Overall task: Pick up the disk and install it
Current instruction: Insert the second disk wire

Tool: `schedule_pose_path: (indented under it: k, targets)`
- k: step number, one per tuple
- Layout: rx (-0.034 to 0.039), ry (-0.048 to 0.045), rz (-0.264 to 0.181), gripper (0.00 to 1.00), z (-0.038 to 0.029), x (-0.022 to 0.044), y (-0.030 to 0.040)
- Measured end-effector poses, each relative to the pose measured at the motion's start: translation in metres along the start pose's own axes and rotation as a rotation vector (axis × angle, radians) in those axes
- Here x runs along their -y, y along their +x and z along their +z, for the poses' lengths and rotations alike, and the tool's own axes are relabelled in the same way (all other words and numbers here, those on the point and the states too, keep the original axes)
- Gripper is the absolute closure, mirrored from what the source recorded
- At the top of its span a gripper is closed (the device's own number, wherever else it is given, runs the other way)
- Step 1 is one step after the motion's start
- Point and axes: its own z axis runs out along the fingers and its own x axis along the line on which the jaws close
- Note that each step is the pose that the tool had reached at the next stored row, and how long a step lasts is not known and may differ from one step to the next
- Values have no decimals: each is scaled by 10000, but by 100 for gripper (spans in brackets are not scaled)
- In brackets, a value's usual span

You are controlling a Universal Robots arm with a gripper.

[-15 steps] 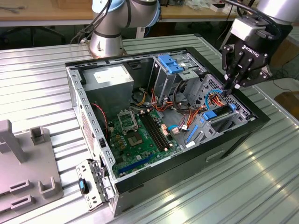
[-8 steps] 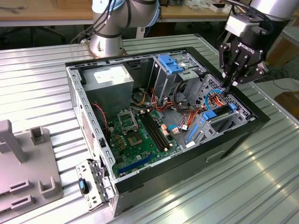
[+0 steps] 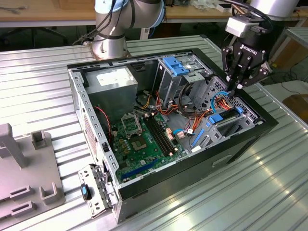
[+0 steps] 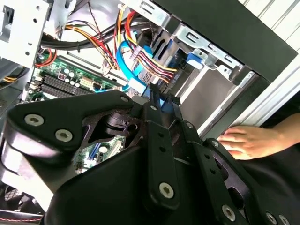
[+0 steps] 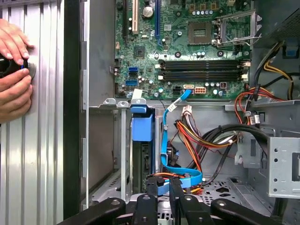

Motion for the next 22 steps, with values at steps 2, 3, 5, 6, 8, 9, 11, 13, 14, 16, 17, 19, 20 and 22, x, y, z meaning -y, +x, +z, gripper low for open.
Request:
schedule_pose_path:
  k: [2, 3, 5, 6, 8, 9, 11, 13, 14, 16, 17, 19, 20, 22]
  targets:
    - [-126, -6, -2, 75, 15, 16, -14]
    - [-186, -9, -2, 75, 24, 23, -15]
    - [-306, -13, -1, 75, 50, 37, -20]
    - [-306, -13, -2, 75, 66, 38, -22]
    - [-307, -13, -3, 75, 95, 39, -28]
    - [-306, -13, -3, 75, 105, 38, -29]
    - [-310, -12, -3, 83, 106, 39, -29]
    - [-316, -11, -3, 84, 107, 39, -30]
    - [-316, -9, -3, 84, 107, 39, -30]
    - [-314, 4, 0, 84, 112, 38, -20]
    - [-316, 7, 0, 84, 115, 38, -10]
    - [-318, 23, -12, 84, 127, 33, 44]
    - [-311, 64, -18, 84, 134, 13, 65]
    - [-286, 125, -24, 84, 140, -14, 80]
